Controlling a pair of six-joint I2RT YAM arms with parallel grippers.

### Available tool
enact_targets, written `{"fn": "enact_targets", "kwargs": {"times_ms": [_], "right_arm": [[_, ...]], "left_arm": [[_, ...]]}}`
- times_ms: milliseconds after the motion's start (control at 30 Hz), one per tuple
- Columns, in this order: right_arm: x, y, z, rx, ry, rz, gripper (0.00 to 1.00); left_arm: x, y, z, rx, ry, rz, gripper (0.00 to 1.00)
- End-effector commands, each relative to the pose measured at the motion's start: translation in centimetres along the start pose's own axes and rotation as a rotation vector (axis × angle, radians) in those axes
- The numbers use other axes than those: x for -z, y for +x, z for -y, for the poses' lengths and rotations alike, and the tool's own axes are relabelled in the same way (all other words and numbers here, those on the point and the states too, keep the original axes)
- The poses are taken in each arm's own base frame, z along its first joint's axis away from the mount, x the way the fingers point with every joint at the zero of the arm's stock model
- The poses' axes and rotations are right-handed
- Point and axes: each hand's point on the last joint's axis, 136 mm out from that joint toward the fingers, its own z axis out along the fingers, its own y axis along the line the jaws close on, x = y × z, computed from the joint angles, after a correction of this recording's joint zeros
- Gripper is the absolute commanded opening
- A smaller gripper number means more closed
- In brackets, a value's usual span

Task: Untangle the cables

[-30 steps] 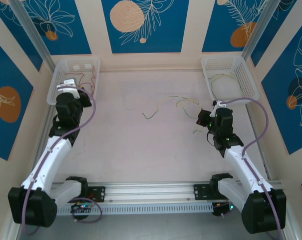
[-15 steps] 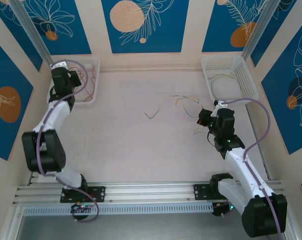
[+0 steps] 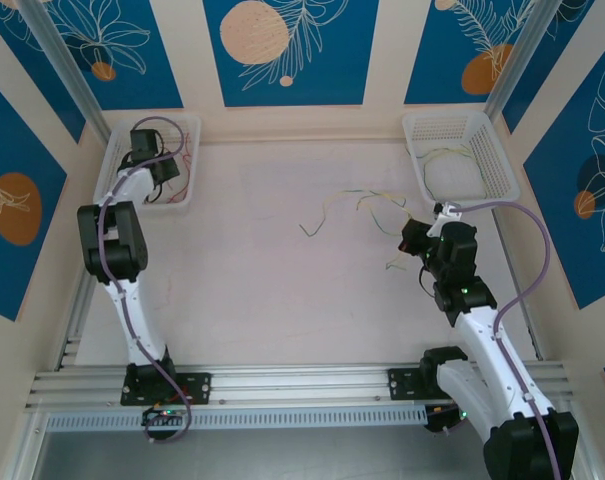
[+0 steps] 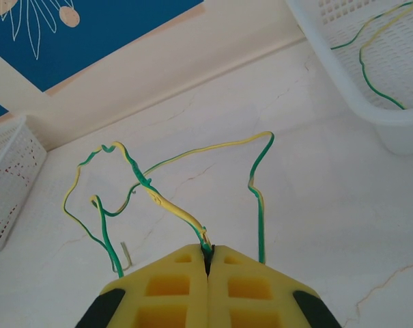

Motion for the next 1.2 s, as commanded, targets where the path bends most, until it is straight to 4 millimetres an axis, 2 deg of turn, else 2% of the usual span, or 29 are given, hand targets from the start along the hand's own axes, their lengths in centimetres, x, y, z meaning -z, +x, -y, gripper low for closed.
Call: {"fn": "enact_targets", "kwargs": {"times_ms": [0,67,333,433,467,533,600,767,833,933,1000,1067,1167], "right_arm": [[0.7,-1.0,-0.3,0.024,-0.004,0.032,0.00],[0.8,-1.0,-0.3,0.024,-0.003,0.030,0.00],[1.1,-1.3,-0.5,0.031,-0.008,0.033,0.00],[1.4,-1.6,-0.8,0.031,-0.018,0.044,0.00],[1.5,-1.7,-0.9,0.031,-0.021,0.046,0.00],[1.7,-2.0,-1.1,0.033,-0.028,0.053,0.00],[1.9,-2.1,-1.4,0.034,-0.037,0.051,0.00],[2.4,-2.5,-2.7,0.053,-0.094,0.061,0.00],[2.5,-2.6,-3.5,0.072,-0.130,0.065,0.00],[2.6,-2.6,-4.8,0.102,-0.175,0.068,0.00],[2.8,-2.6,-6.2,0.135,-0.233,0.071,0.00],[3.2,-2.3,-8.1,0.173,-0.324,0.069,0.00],[4.0,-1.8,-11.3,0.244,-0.492,0.058,0.00]], "left_arm": [[-0.1,0.2,-1.7,0.069,-0.052,-0.051,0.00],[-0.5,0.5,-2.8,0.098,-0.087,-0.066,0.00],[-1.2,0.1,-3.5,0.115,-0.097,-0.076,0.00],[-1.2,-0.7,-3.6,0.117,-0.104,-0.068,0.14],[-1.1,-0.9,-3.6,0.115,-0.105,-0.065,0.21],[-0.4,-1.7,-3.5,0.114,-0.111,-0.048,0.42],[0.7,-2.4,-3.5,0.113,-0.114,-0.035,0.51],[5.9,-4.7,-3.0,0.141,-0.098,0.056,0.58],[8.6,-5.6,-2.6,0.152,-0.083,0.121,0.67],[11.6,-6.0,-1.4,0.155,-0.011,0.142,0.69],[14.0,-5.7,0.9,0.124,0.079,0.150,0.70],[17.1,-5.0,4.6,0.029,0.189,0.200,0.71],[24.1,-2.6,10.2,-0.114,0.390,0.363,0.75]]}}
